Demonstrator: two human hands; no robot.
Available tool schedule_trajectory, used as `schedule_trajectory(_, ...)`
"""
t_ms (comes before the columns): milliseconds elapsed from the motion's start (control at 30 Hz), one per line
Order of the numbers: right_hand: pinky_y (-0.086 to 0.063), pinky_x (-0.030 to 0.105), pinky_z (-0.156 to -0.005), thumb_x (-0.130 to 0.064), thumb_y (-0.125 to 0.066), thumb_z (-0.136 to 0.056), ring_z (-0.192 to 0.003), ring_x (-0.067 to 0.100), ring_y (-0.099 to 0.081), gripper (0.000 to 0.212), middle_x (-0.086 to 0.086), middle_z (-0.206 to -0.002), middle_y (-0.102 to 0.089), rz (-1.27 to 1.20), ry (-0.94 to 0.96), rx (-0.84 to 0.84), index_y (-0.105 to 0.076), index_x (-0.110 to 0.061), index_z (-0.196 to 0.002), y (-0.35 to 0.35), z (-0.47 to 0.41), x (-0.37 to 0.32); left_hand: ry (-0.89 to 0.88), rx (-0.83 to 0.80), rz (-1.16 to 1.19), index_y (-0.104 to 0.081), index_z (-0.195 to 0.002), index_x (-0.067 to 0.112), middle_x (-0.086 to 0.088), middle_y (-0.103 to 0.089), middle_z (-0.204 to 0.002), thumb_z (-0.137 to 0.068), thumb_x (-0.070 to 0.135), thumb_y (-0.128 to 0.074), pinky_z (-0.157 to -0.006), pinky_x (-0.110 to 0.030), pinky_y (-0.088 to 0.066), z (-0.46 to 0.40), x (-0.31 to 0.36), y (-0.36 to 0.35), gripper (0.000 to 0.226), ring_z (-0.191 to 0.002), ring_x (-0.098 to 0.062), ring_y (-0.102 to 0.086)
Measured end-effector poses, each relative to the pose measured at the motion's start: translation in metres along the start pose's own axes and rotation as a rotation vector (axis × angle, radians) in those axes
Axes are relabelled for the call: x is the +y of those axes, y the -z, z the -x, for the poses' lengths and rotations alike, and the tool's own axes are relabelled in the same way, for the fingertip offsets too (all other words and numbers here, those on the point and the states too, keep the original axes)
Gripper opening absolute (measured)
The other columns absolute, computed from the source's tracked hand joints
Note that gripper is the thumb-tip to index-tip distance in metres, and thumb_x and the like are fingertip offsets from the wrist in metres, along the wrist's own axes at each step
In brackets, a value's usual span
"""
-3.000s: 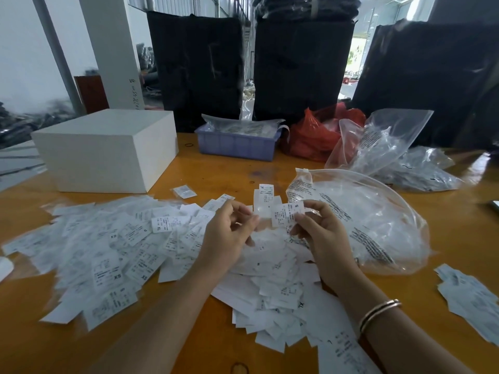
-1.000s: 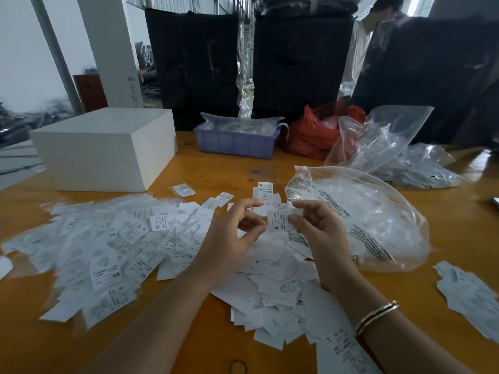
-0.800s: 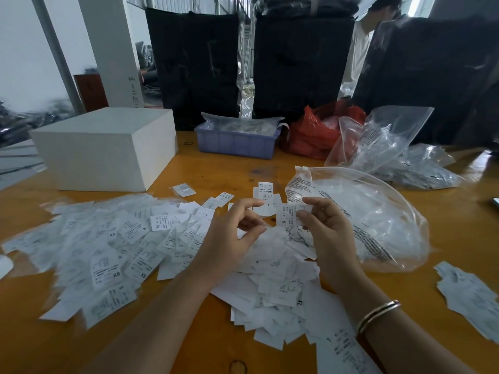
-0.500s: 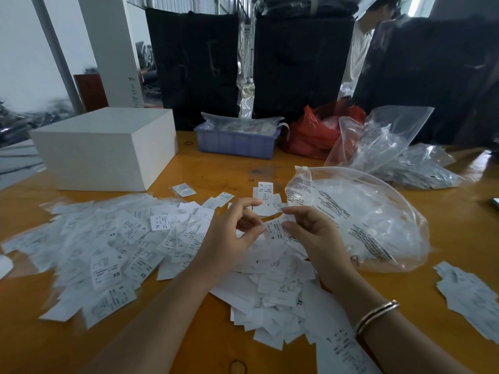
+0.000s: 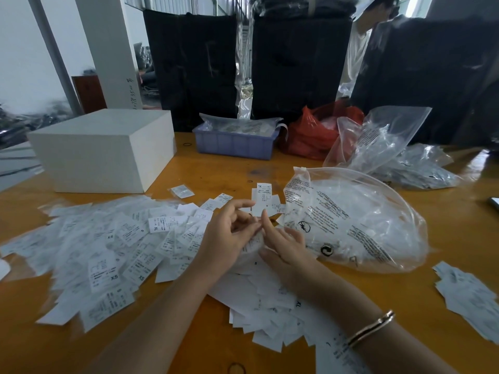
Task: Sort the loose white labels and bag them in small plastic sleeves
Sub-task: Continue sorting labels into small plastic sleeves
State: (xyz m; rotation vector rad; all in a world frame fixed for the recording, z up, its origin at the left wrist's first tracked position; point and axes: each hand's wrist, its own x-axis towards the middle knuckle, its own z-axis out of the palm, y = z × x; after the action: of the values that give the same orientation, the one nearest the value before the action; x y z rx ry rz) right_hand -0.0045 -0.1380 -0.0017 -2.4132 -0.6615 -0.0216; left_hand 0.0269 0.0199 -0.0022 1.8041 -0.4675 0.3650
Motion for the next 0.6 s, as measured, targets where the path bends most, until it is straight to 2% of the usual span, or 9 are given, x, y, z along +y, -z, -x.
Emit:
schedule_trajectory(100, 0.026, 0.009, -0.097, -0.032, -0.034, -0.1, -0.13, -0.007, -0.016, 0.077, -0.001, -0.142, -0.042, 0.168, 0.071, 0.014, 0.036, -0.033, -0.132, -0.003, 0.001, 0.001, 0.027, -0.024, -0.034, -0.053, -0.105, 0.041, 0.009, -0.066, -0.081, -0.078, 0.037, -0.062, -0.066, -0.012, -0.051, 0.001, 0.003, 0.0, 0.029, -0.078, 0.0, -0.064)
schedule_trajectory(167, 0.025, 0.011, -0.1, -0.041, -0.032, -0.096, -0.13, -0.011, -0.01, 0.075, -0.012, -0.139, -0.044, 0.244, 0.11, 0.103, 0.03, -0.032, -0.137, -0.003, 0.0, 0.0, 0.01, -0.005, -0.112, -0.056, -0.106, 0.035, 0.012, -0.064, -0.08, -0.083, 0.03, -0.065, -0.061, -0.011, -0.05, 0.002, 0.002, 0.002, 0.025, -0.072, 0.002, -0.062)
schedule_trajectory(233, 0.001, 0.025, -0.112, -0.048, -0.028, -0.093, -0.123, -0.013, -0.02, 0.065, -0.023, -0.129, -0.046, 0.242, 0.098, 0.36, 0.001, -0.029, -0.148, 0.004, -0.002, 0.004, 0.013, 0.105, -0.191, -0.06, -0.107, 0.028, 0.015, -0.062, -0.081, -0.086, 0.022, -0.066, -0.058, -0.008, -0.047, 0.0, 0.001, 0.007, 0.023, -0.069, 0.002, -0.059)
schedule_trajectory(267, -0.016, 0.029, -0.108, -0.045, -0.029, -0.093, -0.116, -0.009, -0.031, 0.058, -0.021, -0.122, -0.051, 0.212, 0.072, 0.545, -0.021, -0.026, -0.147, 0.01, -0.003, 0.009, 0.021, 0.176, -0.256, -0.061, -0.108, 0.025, 0.015, -0.061, -0.082, -0.087, 0.021, -0.065, -0.057, -0.007, -0.046, -0.001, 0.001, 0.011, 0.022, -0.069, 0.002, -0.057)
schedule_trajectory(300, -0.026, 0.03, -0.099, -0.038, -0.033, -0.094, -0.109, -0.004, -0.039, 0.049, -0.015, -0.116, -0.058, 0.182, 0.033, 0.723, -0.039, -0.022, -0.14, 0.017, -0.003, 0.016, 0.03, 0.24, -0.335, -0.061, -0.108, 0.023, 0.015, -0.061, -0.084, -0.087, 0.02, -0.065, -0.055, -0.007, -0.045, -0.002, 0.001, 0.015, 0.021, -0.069, 0.002, -0.056)
schedule_trajectory(367, -0.03, 0.03, -0.09, -0.023, -0.037, -0.097, -0.105, 0.011, -0.05, 0.036, 0.0, -0.112, -0.065, 0.183, -0.102, 0.925, -0.058, -0.015, -0.125, 0.034, 0.0, 0.033, 0.061, 0.324, -0.484, -0.062, -0.11, 0.02, 0.01, -0.064, -0.089, -0.087, 0.019, -0.066, -0.058, -0.013, -0.046, -0.005, 0.0, 0.025, 0.023, -0.071, -0.001, -0.057)
schedule_trajectory(467, -0.029, 0.039, -0.097, -0.018, -0.041, -0.097, -0.119, 0.024, -0.046, 0.033, 0.006, -0.124, -0.06, 0.257, -0.462, 0.873, -0.06, -0.015, -0.124, 0.052, 0.008, 0.059, 0.129, 0.345, -0.721, -0.062, -0.114, 0.02, 0.002, -0.069, -0.095, -0.089, 0.02, -0.065, -0.07, -0.03, -0.048, -0.006, -0.005, 0.036, 0.025, -0.082, -0.014, -0.061)
schedule_trajectory(533, -0.024, 0.04, -0.103, -0.02, -0.042, -0.097, -0.125, 0.025, -0.04, 0.035, 0.006, -0.133, -0.053, 0.337, -0.686, 0.688, -0.055, -0.016, -0.129, 0.055, 0.011, 0.067, 0.191, 0.319, -0.863, -0.06, -0.116, 0.023, 0.002, -0.069, -0.1, -0.09, 0.021, -0.063, -0.075, -0.031, -0.037, -0.006, -0.009, 0.038, 0.026, -0.092, -0.016, -0.059)
schedule_trajectory(600, -0.026, 0.041, -0.1, -0.021, -0.039, -0.096, -0.119, 0.026, -0.042, 0.032, 0.007, -0.128, -0.055, 0.424, -0.781, 0.505, -0.058, -0.016, -0.121, 0.054, 0.011, 0.071, 0.226, 0.294, -0.944, -0.058, -0.118, 0.025, 0.003, -0.067, -0.109, -0.09, 0.022, -0.062, -0.079, -0.031, -0.032, -0.005, -0.012, 0.038, 0.029, -0.103, -0.018, -0.055)
